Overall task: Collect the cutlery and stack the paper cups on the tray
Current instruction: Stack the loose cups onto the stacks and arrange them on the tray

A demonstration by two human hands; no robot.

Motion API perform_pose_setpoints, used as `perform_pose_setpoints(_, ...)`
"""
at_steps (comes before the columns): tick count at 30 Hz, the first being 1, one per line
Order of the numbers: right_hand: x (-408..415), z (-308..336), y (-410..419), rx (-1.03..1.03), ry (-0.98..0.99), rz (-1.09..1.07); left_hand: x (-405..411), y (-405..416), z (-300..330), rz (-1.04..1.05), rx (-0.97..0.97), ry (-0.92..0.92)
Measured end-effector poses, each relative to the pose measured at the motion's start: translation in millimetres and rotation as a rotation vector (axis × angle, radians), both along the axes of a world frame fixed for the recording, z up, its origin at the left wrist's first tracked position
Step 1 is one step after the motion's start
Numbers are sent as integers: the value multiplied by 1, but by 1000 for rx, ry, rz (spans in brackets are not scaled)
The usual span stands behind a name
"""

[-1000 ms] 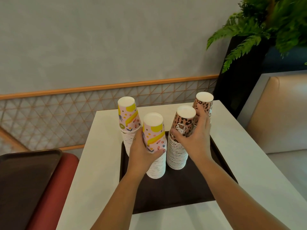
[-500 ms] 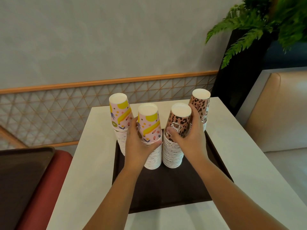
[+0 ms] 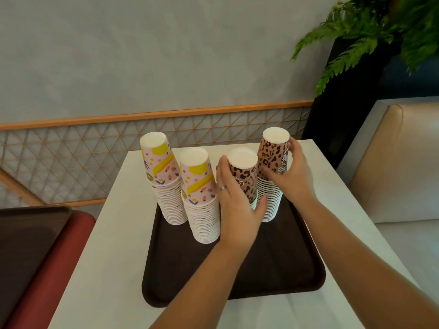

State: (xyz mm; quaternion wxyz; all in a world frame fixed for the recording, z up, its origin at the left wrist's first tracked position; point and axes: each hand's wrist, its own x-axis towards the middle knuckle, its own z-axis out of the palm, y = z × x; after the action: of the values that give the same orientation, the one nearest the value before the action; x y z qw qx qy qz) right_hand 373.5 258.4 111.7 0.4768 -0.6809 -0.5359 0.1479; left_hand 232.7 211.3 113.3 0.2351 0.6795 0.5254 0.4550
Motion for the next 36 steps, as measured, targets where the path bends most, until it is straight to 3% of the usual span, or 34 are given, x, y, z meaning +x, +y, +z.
perform_pose_setpoints(11,33,-7,17,41,-13,-2,28,33,-2,51,-98,-82)
perform_pose_setpoints(36,54,-13,31,63,9,40,53,92,-6,16,-38,-86)
